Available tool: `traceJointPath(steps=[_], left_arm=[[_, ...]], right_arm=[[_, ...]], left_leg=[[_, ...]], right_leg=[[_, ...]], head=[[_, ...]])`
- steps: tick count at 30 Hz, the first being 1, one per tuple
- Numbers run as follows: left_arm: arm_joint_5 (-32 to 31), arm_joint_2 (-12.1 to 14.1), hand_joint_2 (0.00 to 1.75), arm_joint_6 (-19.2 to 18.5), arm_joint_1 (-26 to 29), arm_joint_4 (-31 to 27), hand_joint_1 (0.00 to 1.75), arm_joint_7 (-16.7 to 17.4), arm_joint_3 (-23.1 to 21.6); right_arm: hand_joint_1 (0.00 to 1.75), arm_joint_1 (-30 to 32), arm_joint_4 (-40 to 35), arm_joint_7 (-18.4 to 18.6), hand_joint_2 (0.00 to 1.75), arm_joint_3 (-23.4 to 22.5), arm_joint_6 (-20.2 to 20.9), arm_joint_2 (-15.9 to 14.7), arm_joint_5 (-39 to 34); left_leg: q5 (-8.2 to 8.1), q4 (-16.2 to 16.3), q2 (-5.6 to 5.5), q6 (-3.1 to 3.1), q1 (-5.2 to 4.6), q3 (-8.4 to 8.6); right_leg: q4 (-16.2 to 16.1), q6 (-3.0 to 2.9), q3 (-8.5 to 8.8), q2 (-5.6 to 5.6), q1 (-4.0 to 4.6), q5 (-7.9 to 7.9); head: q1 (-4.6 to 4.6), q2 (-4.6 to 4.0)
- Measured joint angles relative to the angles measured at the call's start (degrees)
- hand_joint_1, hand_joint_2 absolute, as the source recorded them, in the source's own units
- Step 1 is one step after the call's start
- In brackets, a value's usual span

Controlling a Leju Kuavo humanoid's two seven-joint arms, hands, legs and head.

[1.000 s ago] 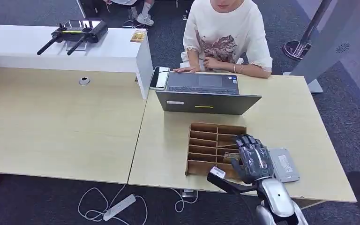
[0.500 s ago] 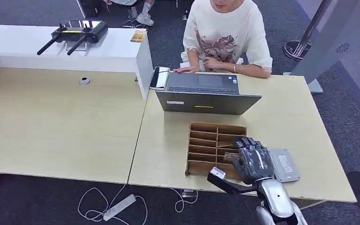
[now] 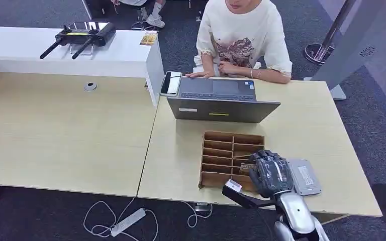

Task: Pass the card to the sensor for recognition and then transmit it.

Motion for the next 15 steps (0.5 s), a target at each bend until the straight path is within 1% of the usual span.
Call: traceJointPath(steps=[1, 2, 8, 12, 13, 15], left_arm=[[0.0, 0.07, 0.0, -0.11, 0.0, 0.0, 0.0, 0.0, -0.02], [0.0, 0.13, 0.0, -0.15, 0.0, 0.0, 0.0, 0.0, -0.04], [-0.13, 0.22, 0.0, -0.28, 0.0, 0.0, 0.0, 0.0, -0.42], [-0.37, 0.22, 0.0, -0.28, 0.01, 0.0, 0.0, 0.0, -0.61], [-0.46, 0.2, 0.0, -0.28, 0.01, 0.0, 0.0, 0.0, -0.74], [-0.52, 0.2, 0.0, -0.24, 0.01, 0.0, 0.0, 0.0, -0.9]], right_arm=[[1.03, 0.0, 0.0, -0.02, 1.75, 0.0, 0.0, 0.0, 0.0], [1.06, 0.0, 0.0, -0.02, 1.75, 0.0, 0.0, 0.0, 0.0], [1.08, 0.02, 0.0, -0.02, 1.75, 0.0, 0.0, 0.0, 0.0], [1.01, 0.06, 0.0, -0.04, 1.75, 0.0, 0.0, 0.0, 0.0], [0.96, 0.06, 0.0, -0.11, 1.75, 0.0, 0.0, 0.0, 0.02], [0.96, 0.06, 0.0, -0.28, 1.75, 0.0, 0.0, 0.02, 0.02]], left_leg=[[0.0, 0.0, 0.0, 0.0, 0.0, 0.0], [0.0, 0.0, 0.0, 0.0, 0.0, 0.0], [0.0, 0.0, 0.0, 0.0, 0.0, 0.0], [0.0, 0.0, 0.0, 0.0, 0.0, 0.0], [0.0, 0.0, 0.0, 0.0, 0.0, 0.0], [0.0, 0.0, 0.0, 0.0, 0.0, 0.0]], right_leg=[[0.0, 0.0, 0.0, 0.0, 0.0, 0.0], [0.0, 0.0, 0.0, 0.0, 0.0, 0.0], [0.0, 0.0, 0.0, 0.0, 0.0, 0.0], [0.0, 0.0, 0.0, 0.0, 0.0, 0.0], [0.0, 0.0, 0.0, 0.0, 0.0, 0.0], [0.0, 0.0, 0.0, 0.0, 0.0, 0.0]], head=[[0.0, 0.0], [0.0, 0.0], [0.0, 0.0], [0.02, 0.0], [0.0, 0.0], [0.0, 0.0]])
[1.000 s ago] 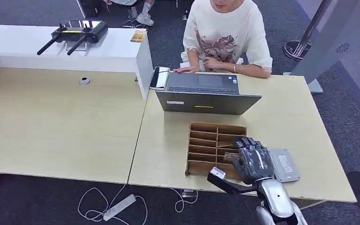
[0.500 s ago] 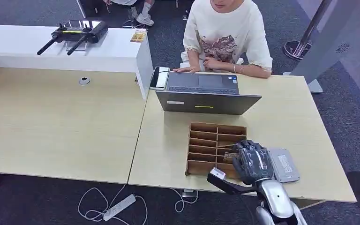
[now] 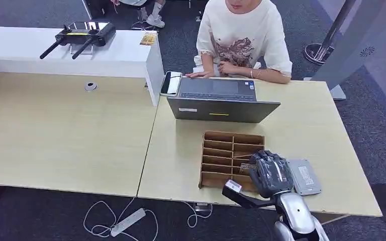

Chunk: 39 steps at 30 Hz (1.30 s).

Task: Pass the card to the sensor for recognition and then transmit it.

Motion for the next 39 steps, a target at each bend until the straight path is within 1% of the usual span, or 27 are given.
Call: traceJointPath(steps=[1, 4, 5, 7, 12, 14, 15, 19, 20, 21, 22, 26, 29, 32, 39], left_arm=[[-0.04, 0.0, 0.0, 0.02, 0.0, 0.0, 0.0, 0.0, -0.02], [-0.09, -0.02, 0.0, 0.02, 0.0, 0.0, 0.0, 0.0, -0.07], [-0.09, -0.02, 0.0, 0.04, 0.0, 0.0, 0.0, 0.0, -0.09], [-0.09, -0.02, 0.0, 0.09, 0.0, 0.0, 0.0, 0.02, -0.09], [-0.07, -0.04, 0.0, 0.11, 0.0, 0.0, 0.0, 0.11, -0.09], [-0.07, -0.04, 0.0, 0.11, 0.0, 0.0, 0.0, 0.2, -0.09], [-0.07, -0.04, 0.0, 0.11, 0.0, 0.0, 0.0, 0.22, -0.09], [-0.07, -0.04, 0.0, 0.11, 0.0, 0.0, 0.0, 0.22, -0.09], [-0.07, -0.04, 0.0, 0.11, 0.0, 0.0, 0.0, 0.22, -0.07], [-0.07, -0.04, 0.0, 0.13, 0.0, 0.0, 0.0, 0.22, -0.07], [-0.07, -0.04, 0.0, 0.13, -0.01, 0.0, 0.0, 0.22, -0.07], [-0.09, -0.07, 0.0, 0.13, 0.0, 0.0, 0.0, 0.22, -0.09], [-0.09, -0.07, 0.0, 0.11, 0.0, 0.0, 0.0, 0.22, -0.09], [-0.09, -0.07, 0.0, 0.11, -0.01, 0.0, 0.0, 0.22, -0.09], [-0.28, -0.04, 0.0, -0.07, 0.01, 0.0, 0.0, 0.22, -0.09]], right_arm=[[0.96, 0.0, 0.0, -0.04, 1.75, 0.0, 0.0, 0.0, 0.0], [0.89, -0.01, 0.09, -0.17, 1.75, 0.0, 0.0, 0.0, 0.04], [0.91, -0.02, 0.13, -0.2, 1.75, 0.02, 0.0, 0.0, 0.09], [0.87, -0.03, 0.17, -0.28, 1.75, 0.04, 0.0, 0.0, 0.09], [0.89, -0.11, 0.26, -0.68, 1.75, 0.44, 0.0, 0.0, 0.09], [0.96, -0.19, 0.37, -0.74, 1.75, 0.59, 0.0, 0.0, -0.09], [0.94, -0.26, 0.48, -0.79, 1.75, 0.7, 0.0, 0.0, -0.09], [1.03, -0.5, 0.83, -1.14, 1.75, 1.27, 0.07, 0.0, -0.13], [0.99, -0.61, 0.98, -1.22, 1.75, 1.46, 0.07, 0.0, -0.15], [1.01, -0.77, 1.18, -1.27, 1.75, 1.68, 0.09, 0.0, -0.15], [1.08, -0.9, 1.29, -1.31, 1.75, 1.88, 0.09, 0.0, -0.18], [1.24, -1.31, 1.73, -1.35, 1.75, 2.67, 0.2, 0.0, -0.79], [1.22, -1.51, 2.03, -1.38, 1.75, 2.99, 0.24, 0.0, -0.9], [1.33, -1.79, 2.27, -1.38, 1.75, 3.37, 0.24, 0.0, -0.85], [1.33, -1.8, 2.32, -1.29, 1.75, 3.65, 0.24, 0.0, -0.87]], left_leg=[[0.0, 0.0, 0.0, 0.0, 0.0, 0.0], [0.0, 0.0, 0.0, 0.0, 0.0, 0.0], [0.0, 0.0, 0.0, 0.0, 0.0, 0.0], [0.0, 0.0, 0.0, 0.0, 0.0, 0.0], [0.0, 0.0, 0.0, 0.0, 0.0, 0.0], [0.0, 0.0, 0.0, 0.0, 0.0, -0.01], [0.0, 0.0, 0.0, 0.0, 0.0, -0.01], [0.0, 0.0, 0.0, 0.0, 0.0, -0.01], [0.0, 0.0, 0.0, 0.0, 0.0, -0.01], [0.0, 0.0, 0.0, 0.0, 0.0, -0.01], [0.0, 0.0, 0.0, 0.0, 0.0, 0.0], [0.0, 0.0, 0.0, 0.0, 0.0, -0.01], [0.0, 0.0, 0.0, 0.0, 0.0, -0.01], [0.0, 0.0, 0.0, 0.0, 0.0, 0.0], [0.0, 0.0, 0.01, 0.0, 0.0, 0.01]], right_leg=[[0.0, 0.0, 0.0, 0.0, 0.0, 0.0], [0.0, 0.0, 0.0, 0.0, 0.0, 0.0], [0.0, 0.0, 0.0, 0.0, 0.0, 0.0], [0.0, 0.0, 0.0, 0.0, 0.0, 0.0], [0.0, 0.0, 0.0, 0.0, 0.0, 0.0], [0.0, 0.0, 0.0, 0.0, 0.0, 0.0], [0.0, 0.0, 0.0, 0.0, 0.0, 0.0], [0.0, 0.0, 0.0, 0.0, 0.0, 0.0], [0.0, 0.0, 0.0, 0.0, 0.0, 0.0], [0.0, 0.0, 0.0, 0.0, 0.0, 0.0], [0.0, 0.0, 0.0, 0.0, 0.0, 0.0], [0.0, 0.0, 0.0, 0.0, 0.0, 0.0], [0.0, 0.0, 0.0, 0.0, 0.0, 0.0], [0.0, 0.0, 0.0, 0.0, 0.0, 0.0], [0.0, 0.0, 0.0, 0.01, 0.0, 0.0]], head=[[0.0, 0.0], [0.0, 0.0], [0.0, 0.0], [0.02, 0.0], [0.0, 0.0], [0.0, 0.0], [0.02, 0.0], [0.0, 0.0], [0.0, 0.0], [0.0, 0.0], [0.0, 0.0], [0.02, 0.0], [0.02, 0.0], [0.0, 0.0], [0.02, 0.0]])
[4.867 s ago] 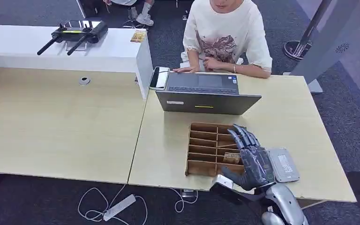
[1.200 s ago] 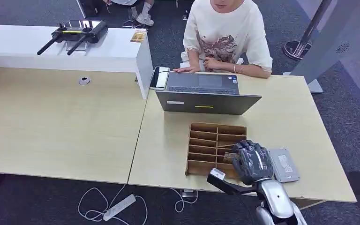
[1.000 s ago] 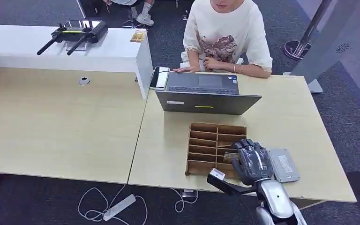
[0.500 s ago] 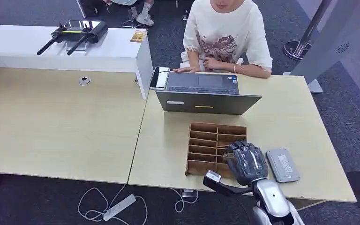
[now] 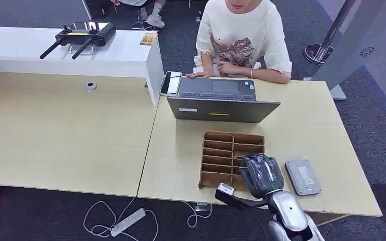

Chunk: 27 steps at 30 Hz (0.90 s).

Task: Pass the card to the sensor for recognition and then transmit it.

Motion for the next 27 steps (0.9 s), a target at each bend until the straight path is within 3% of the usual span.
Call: traceJointPath(steps=[13, 20, 24, 27], left_arm=[[-0.2, 0.15, 0.0, -0.2, 0.0, 0.0, 0.0, 0.0, 0.0], [-0.2, 0.13, 0.0, 0.0, 0.0, 0.0, 0.0, -0.02, 0.0], [-0.2, 0.07, 0.0, 0.13, 0.01, 0.0, 0.0, -0.04, 0.0], [-0.22, 0.04, 0.0, 0.26, 0.01, 0.0, 0.0, -0.04, 0.0]], right_arm=[[1.33, -0.26, 0.0, -0.42, 1.75, 0.02, -0.04, 0.0, -1.27], [1.45, -0.31, 0.0, -0.22, 1.75, 0.02, -0.15, 0.0, -1.25], [1.68, -0.26, -0.26, -0.2, 1.75, 0.02, -0.17, -0.02, -1.27], [1.75, -0.02, -0.81, -0.48, 1.75, -0.11, -0.11, -0.04, -2.53]], left_leg=[[0.01, 0.0, 0.0, -0.01, 0.0, 0.01], [0.01, 0.0, 0.0, -0.01, 0.0, 0.01], [0.01, 0.0, 0.0, -0.01, 0.0, 0.01], [0.01, 0.0, 0.0, 0.0, 0.0, 0.01]], right_leg=[[0.0, 0.0, 0.0, 0.0, 0.0, 0.0], [0.0, 0.0, 0.0, 0.0, 0.0, 0.0], [0.0, 0.0, 0.0, 0.0, 0.0, 0.0], [0.0, 0.0, 0.0, 0.0, 0.0, 0.0]], head=[[-0.02, 0.0], [-0.02, 0.0], [-0.02, 0.0], [-0.02, 0.0]])
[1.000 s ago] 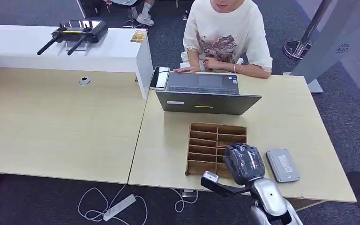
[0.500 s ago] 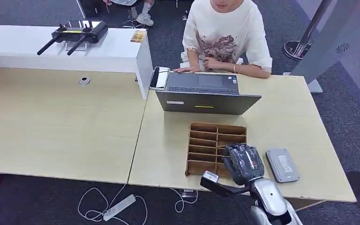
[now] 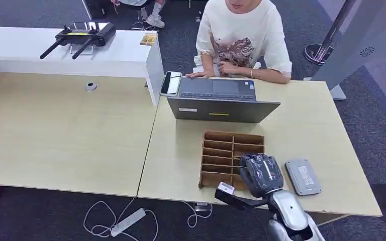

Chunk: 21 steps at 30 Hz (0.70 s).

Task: Pass the card to the sensor for recognition and then transmit it.

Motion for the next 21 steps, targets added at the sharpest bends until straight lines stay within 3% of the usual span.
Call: traceJointPath(steps=[21], left_arm=[[0.46, 0.02, 0.0, 0.09, 0.01, 0.0, 0.0, 0.02, 0.02]], right_arm=[[1.75, 3.2, -8.22, -11.26, 1.75, -5.05, 6.73, -3.13, -19.42]], left_leg=[[-0.01, 0.0, 0.01, 0.01, 0.0, -0.01]], right_leg=[[-0.01, 0.0, -0.01, 0.01, 0.0, 0.0]], head=[[0.0, 0.0]])
